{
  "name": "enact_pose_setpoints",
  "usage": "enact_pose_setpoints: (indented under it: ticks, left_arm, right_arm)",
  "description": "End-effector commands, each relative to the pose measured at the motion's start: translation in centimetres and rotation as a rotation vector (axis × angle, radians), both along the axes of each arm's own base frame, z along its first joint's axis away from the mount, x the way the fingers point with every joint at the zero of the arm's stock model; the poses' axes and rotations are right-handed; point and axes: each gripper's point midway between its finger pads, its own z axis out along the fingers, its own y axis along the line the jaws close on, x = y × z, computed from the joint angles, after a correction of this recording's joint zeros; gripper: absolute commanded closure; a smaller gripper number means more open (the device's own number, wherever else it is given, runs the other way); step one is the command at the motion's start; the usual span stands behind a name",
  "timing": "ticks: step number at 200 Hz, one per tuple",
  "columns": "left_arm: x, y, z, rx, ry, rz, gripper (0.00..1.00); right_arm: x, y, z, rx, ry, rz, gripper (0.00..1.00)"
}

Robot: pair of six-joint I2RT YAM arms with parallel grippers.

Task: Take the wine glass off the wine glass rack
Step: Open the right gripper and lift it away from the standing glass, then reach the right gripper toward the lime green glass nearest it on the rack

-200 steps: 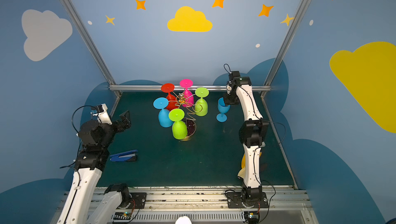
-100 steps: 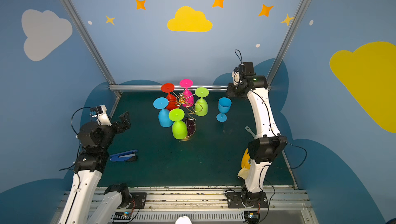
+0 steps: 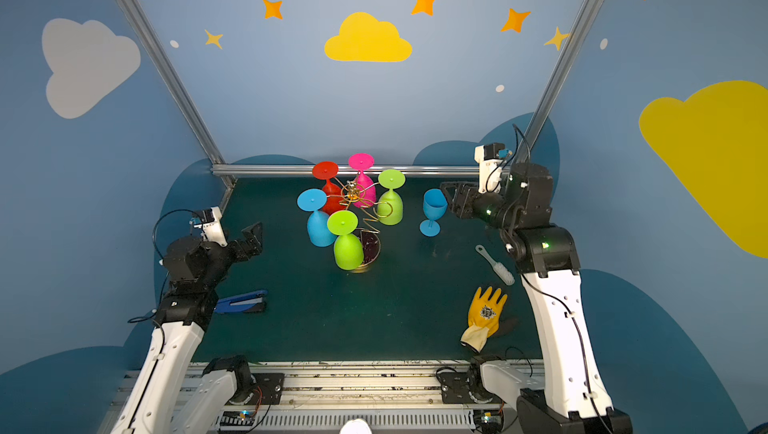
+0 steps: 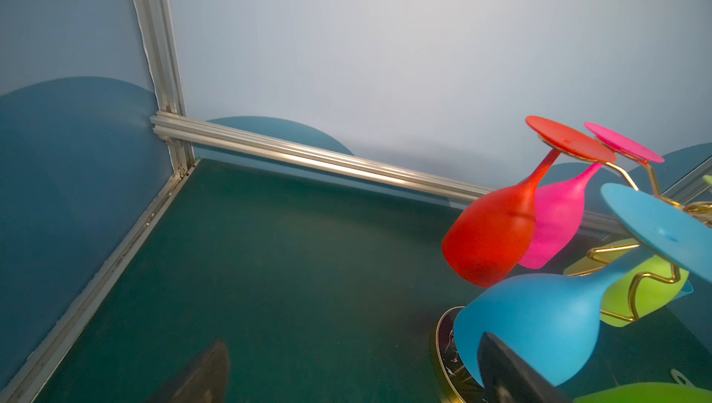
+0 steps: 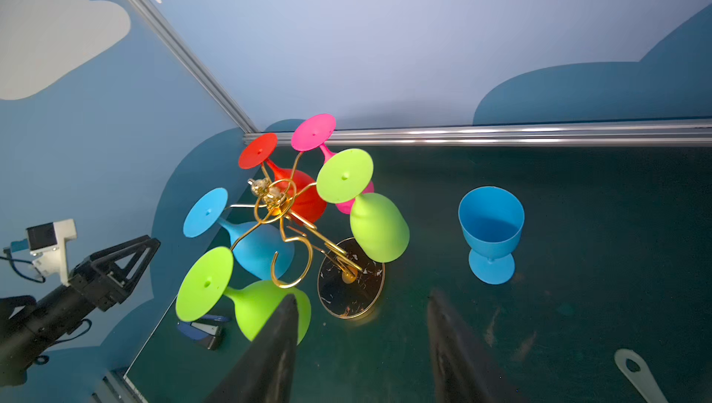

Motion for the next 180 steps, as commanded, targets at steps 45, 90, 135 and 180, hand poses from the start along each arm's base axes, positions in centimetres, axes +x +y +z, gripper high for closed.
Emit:
enact_pose_setpoints:
  ticks: [45,90,135,180]
  left_arm:
    - [-1.0,0.8,2.7,0.015,-0.119,0.052,0.00]
    - [-0.8,0.9,2.4,-0.010,-0.117,0.052,0.00]
    - [-0.8,0.6,2.7,-0.020,-0.113,0.030,0.00]
    - [-0.7,0.7,2.5,-0.027,-0.108,0.036,0.00]
  right_arm:
    - [-5.9,3.1,-0.8,-0.049,-0.030,0.168,0.47]
    - [-8.3,5.7,-3.8,0.068,0.063,0.221,0.51]
    - [-8.3,8.0,-6.5,0.148,0.173,0.193,0.55]
    - [-7.3,13.3,-7.7,0.096,0.180,0.260,0.55]
